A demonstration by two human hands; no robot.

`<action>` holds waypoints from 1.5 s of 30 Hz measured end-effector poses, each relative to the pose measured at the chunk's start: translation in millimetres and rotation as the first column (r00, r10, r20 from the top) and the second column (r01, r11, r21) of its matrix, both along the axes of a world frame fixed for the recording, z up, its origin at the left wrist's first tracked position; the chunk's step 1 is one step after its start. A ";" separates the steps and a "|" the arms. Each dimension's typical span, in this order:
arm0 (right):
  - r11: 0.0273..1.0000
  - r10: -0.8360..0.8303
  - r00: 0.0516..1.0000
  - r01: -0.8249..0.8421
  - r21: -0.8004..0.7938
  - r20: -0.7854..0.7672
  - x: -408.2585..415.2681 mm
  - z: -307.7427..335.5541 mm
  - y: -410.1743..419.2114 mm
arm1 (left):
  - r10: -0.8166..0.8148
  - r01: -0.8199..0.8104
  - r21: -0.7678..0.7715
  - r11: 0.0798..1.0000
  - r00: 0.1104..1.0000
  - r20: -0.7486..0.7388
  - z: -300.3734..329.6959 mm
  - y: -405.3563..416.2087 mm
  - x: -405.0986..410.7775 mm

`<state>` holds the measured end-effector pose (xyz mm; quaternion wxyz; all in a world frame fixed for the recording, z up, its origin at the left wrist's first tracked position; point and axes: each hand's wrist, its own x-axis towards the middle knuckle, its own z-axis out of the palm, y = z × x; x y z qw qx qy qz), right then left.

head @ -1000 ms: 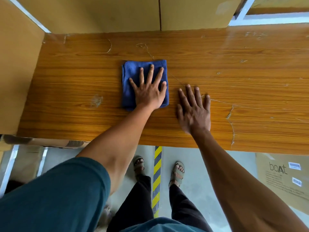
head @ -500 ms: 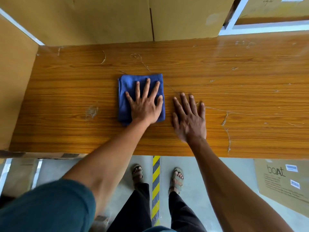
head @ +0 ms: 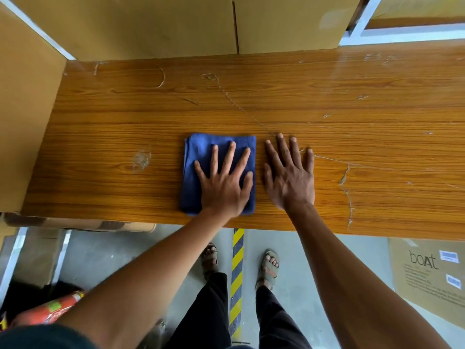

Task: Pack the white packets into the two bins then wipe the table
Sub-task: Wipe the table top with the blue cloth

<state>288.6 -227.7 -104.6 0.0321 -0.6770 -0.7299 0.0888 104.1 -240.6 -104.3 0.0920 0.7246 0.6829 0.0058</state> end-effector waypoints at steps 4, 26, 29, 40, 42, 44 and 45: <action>1.000 0.015 1.000 -0.015 -0.003 -0.019 2.3 -0.2 -0.3 | 0.043 -0.041 -0.049 0.998 0.998 0.035 1.1 89.6 16.9; 0.990 -0.138 0.990 0.139 -0.036 0.021 135.1 9.4 5.8 | -0.070 0.069 0.013 0.998 0.997 0.034 -5.5 51.6 126.7; 0.990 -0.139 0.990 0.140 -0.032 0.029 135.7 5.7 7.6 | -0.047 0.048 -0.019 0.999 0.998 0.048 -4.8 80.8 136.6; 0.992 -0.121 0.993 0.121 -0.028 0.010 140.7 0.8 5.7 | -0.057 0.057 -0.044 0.997 0.998 0.013 0.6 91.2 144.1; 0.993 -0.110 0.994 0.110 -0.031 0.000 141.8 0.4 7.0 | -0.055 0.055 -0.035 0.998 0.998 -0.007 0.8 84.4 144.1; 0.994 -0.105 0.995 0.105 -0.040 0.002 143.2 -2.3 8.2 | -0.055 0.055 0.004 0.998 0.998 -0.018 -2.3 61.0 146.4; 0.994 -0.096 0.995 0.096 -0.048 -0.001 143.6 -2.8 9.3 | -0.059 0.059 0.024 0.998 0.998 -0.018 -4.1 42.5 146.9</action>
